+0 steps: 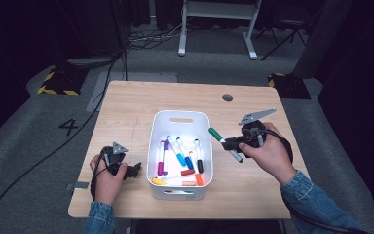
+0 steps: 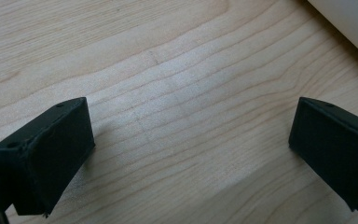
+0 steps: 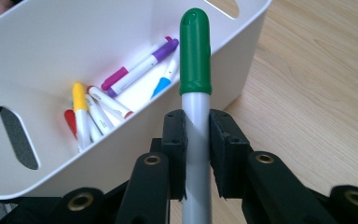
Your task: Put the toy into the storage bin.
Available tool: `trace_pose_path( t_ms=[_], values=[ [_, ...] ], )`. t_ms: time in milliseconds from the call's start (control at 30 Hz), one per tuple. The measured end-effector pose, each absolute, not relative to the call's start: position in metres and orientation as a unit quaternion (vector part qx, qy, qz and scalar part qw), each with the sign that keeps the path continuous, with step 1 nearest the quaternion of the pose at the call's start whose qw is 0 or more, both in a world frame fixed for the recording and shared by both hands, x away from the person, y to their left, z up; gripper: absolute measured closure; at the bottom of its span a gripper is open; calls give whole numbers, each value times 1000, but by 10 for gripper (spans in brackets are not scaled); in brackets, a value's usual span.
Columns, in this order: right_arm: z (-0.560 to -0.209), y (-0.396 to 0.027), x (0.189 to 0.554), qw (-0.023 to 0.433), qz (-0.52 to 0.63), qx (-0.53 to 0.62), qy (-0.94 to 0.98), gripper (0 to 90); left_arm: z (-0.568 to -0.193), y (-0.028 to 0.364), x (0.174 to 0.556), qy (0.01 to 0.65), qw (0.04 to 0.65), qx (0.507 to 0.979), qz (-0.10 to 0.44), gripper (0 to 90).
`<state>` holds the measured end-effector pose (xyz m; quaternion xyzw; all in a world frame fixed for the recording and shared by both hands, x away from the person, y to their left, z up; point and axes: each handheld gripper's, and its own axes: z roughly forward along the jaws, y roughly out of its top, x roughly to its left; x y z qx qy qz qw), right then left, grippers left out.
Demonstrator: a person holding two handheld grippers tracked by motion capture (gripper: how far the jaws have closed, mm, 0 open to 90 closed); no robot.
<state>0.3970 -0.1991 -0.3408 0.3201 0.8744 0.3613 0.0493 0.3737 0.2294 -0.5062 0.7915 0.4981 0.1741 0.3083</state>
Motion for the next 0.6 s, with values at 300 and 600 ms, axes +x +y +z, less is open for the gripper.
trace_pose_path(
  t_ms=[300, 600],
  values=[
    [-327, -176, 382, 34, 374, 293, 879, 772, -506, 230, 374, 498, 308, 792, 173, 0],
    [-319, -149, 372, 24, 383, 255, 887, 773, -506, 230, 374, 498, 308, 792, 175, 0]
  ],
)
